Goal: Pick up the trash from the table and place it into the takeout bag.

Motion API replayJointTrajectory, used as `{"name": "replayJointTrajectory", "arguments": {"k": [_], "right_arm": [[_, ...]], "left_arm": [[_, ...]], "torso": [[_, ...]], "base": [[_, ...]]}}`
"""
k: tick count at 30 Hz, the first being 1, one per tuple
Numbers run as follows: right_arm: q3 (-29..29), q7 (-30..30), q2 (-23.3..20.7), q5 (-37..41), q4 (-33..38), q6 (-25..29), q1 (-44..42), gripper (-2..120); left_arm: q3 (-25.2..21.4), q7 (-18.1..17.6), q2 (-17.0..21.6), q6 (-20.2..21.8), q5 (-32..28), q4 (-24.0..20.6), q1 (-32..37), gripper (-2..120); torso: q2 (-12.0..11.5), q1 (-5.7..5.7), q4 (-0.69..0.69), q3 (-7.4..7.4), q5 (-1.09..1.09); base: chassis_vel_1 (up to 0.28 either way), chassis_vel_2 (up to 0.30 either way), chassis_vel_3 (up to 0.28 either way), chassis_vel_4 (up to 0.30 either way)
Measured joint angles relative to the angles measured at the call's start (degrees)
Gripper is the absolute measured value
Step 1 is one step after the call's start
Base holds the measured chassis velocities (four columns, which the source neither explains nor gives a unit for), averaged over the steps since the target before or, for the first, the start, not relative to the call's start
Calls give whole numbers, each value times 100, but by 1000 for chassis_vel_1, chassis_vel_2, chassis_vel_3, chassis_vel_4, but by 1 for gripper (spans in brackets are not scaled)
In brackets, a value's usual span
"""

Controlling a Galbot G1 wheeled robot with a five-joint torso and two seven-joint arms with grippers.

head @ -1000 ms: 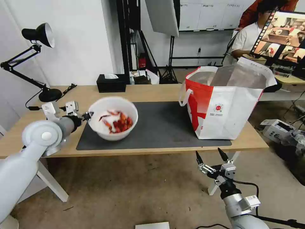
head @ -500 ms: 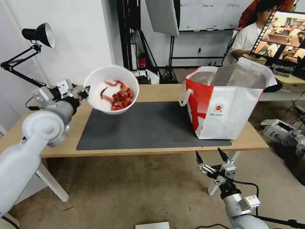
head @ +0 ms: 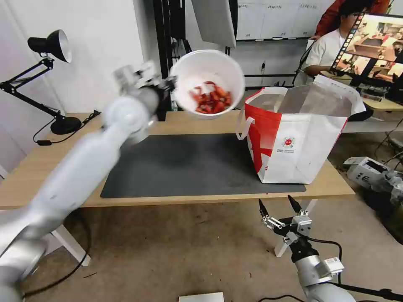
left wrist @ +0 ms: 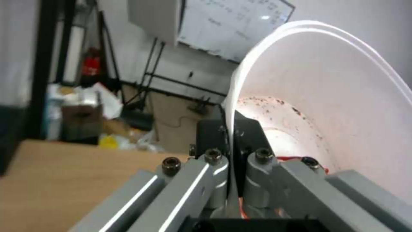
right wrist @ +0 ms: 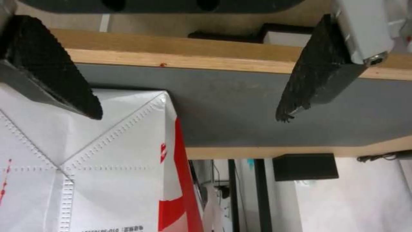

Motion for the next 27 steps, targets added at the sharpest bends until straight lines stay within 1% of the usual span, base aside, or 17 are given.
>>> {"name": "replayJointTrajectory", "arguments": {"k": [1, 2, 5, 6, 7, 9, 10, 13, 14, 16, 17, 19, 20, 21, 22, 23, 27], "right_arm": [[0, 0, 0, 0, 0, 0, 0, 100], [0, 0, 0, 0, 0, 0, 0, 100], [0, 0, 0, 0, 0, 0, 0, 100], [0, 0, 0, 0, 0, 0, 0, 100], [0, 0, 0, 0, 0, 0, 0, 100], [0, 0, 0, 0, 0, 0, -1, 100], [0, 0, 0, 0, 0, 0, -1, 100], [0, 0, 0, 0, 0, 0, 0, 100], [0, 0, 0, 0, 0, 0, 0, 100], [0, 0, 0, 0, 0, 0, 0, 100], [0, 0, 0, 0, 0, 0, 0, 100], [0, 0, 0, 0, 0, 0, 0, 100], [0, 0, 0, 0, 0, 0, 0, 100], [0, 0, 0, 0, 0, 0, 0, 100], [0, 0, 0, 0, 0, 0, 0, 100], [0, 0, 0, 0, 0, 0, 0, 100], [0, 0, 0, 0, 0, 0, 0, 100]], "left_arm": [[87, -4, -203, 1, 37, 182, -172, 0], [87, -4, -203, 1, 37, 182, -172, 0], [255, -65, -775, 0, 209, 702, -537, 0], [255, -65, -775, 0, 209, 702, -537, 0], [313, -86, -1039, -6, 338, 966, -651, 0], [405, -82, -1392, -30, 573, 1330, -768, 0], [405, -82, -1392, -30, 573, 1330, -768, 0], [595, 23, -1851, -132, 1053, 1745, -812, 0], [595, 23, -1851, -132, 1053, 1745, -812, 0], [771, 157, -2108, -266, 1498, 1946, -801, 0], [771, 157, -2108, -266, 1498, 1946, -801, 0], [968, 288, -2267, -380, 1911, 2084, -765, 0], [1027, 338, -2290, -405, 2046, 2112, -752, 0], [1027, 338, -2290, -405, 2046, 2112, -752, 0], [1148, 429, -2300, -442, 2328, 2153, -723, 0], [1228, 502, -2294, -462, 2479, 2164, -692, 0], [1351, 619, -2258, -464, 2569, 2134, -637, 0]], "torso": [[0, 0, 2, 0, 2], [0, 0, 2, 0, 2], [0, -1, 3, 0, 0], [0, -1, 3, 0, 0], [0, -1, 3, 0, 0], [0, -1, 2, 0, 1], [0, -1, 2, 0, 1], [0, -1, 3, 1, -1], [0, -1, 3, 1, -1], [0, -1, 2, 0, 0], [0, -1, 2, 0, 0], [0, -1, 2, 0, 0], [-1, -1, 2, 0, -1], [-1, -1, 2, 0, -1], [0, -1, 3, 0, -1], [0, -1, 4, 0, -1], [-1, -1, 4, 0, -2]], "base": [[0, 0, 0, 0], [0, 0, 0, 0], [0, 0, 0, 0], [0, 0, 0, 0], [0, 0, 0, 0], [0, 0, 0, 0], [0, 0, 0, 0], [0, 0, 0, 0], [0, 0, 0, 0], [0, 0, 0, 0], [0, 0, 0, 0], [0, 0, 0, 0], [0, 0, 0, 0], [0, 0, 0, 0], [0, 0, 0, 0], [0, 0, 0, 0], [0, 0, 0, 0]]}}
